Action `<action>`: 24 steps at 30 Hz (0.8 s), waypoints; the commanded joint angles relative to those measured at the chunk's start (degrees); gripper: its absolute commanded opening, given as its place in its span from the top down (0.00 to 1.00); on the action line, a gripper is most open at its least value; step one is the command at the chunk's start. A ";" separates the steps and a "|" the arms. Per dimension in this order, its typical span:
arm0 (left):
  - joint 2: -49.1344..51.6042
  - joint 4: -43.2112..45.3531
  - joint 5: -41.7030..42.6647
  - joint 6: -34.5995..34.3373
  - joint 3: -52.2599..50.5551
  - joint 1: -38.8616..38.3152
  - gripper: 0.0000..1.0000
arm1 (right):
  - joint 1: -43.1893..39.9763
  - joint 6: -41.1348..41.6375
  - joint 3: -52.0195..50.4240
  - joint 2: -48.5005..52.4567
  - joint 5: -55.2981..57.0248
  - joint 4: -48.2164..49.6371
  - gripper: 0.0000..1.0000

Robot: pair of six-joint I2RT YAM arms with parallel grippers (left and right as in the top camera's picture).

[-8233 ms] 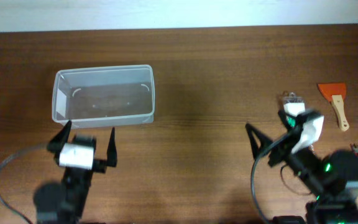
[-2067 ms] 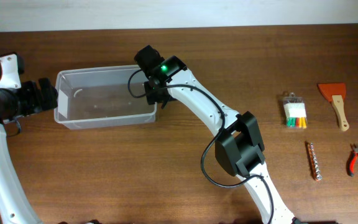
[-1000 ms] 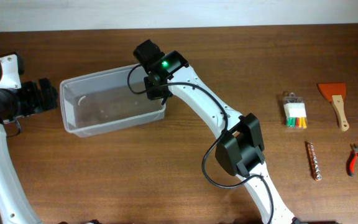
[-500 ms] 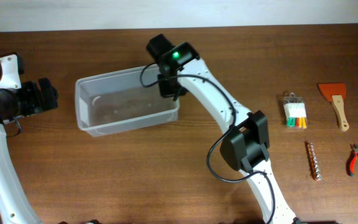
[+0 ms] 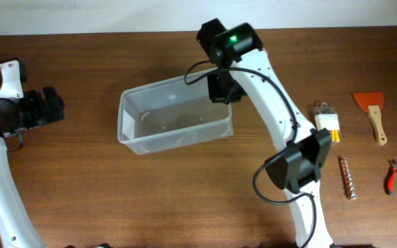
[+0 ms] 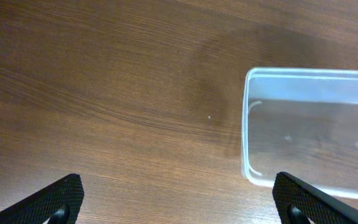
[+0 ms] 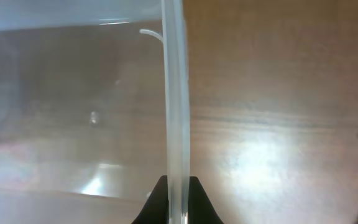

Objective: Pack container
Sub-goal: 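Drag the gripped container rightward to the table center with the right gripper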

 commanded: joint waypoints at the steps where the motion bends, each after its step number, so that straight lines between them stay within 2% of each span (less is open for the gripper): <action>1: 0.26 0.15 0.59 -0.48 1.20 0.20 0.01 | 0.13 -2.03 1.44 -4.90 -4.68 -0.33 0.96; 10: 0.26 -0.07 0.59 -0.48 1.20 0.20 0.01 | 0.11 -2.08 -0.22 -12.72 -5.97 -0.35 0.96; 17: 0.26 0.15 0.59 -0.48 1.20 0.20 0.01 | 0.11 -1.09 -14.10 -22.67 -4.87 -0.33 0.96; 24: 0.28 0.20 0.59 -0.48 1.20 0.20 0.01 | -0.02 0.98 -27.78 -29.59 1.62 1.86 0.96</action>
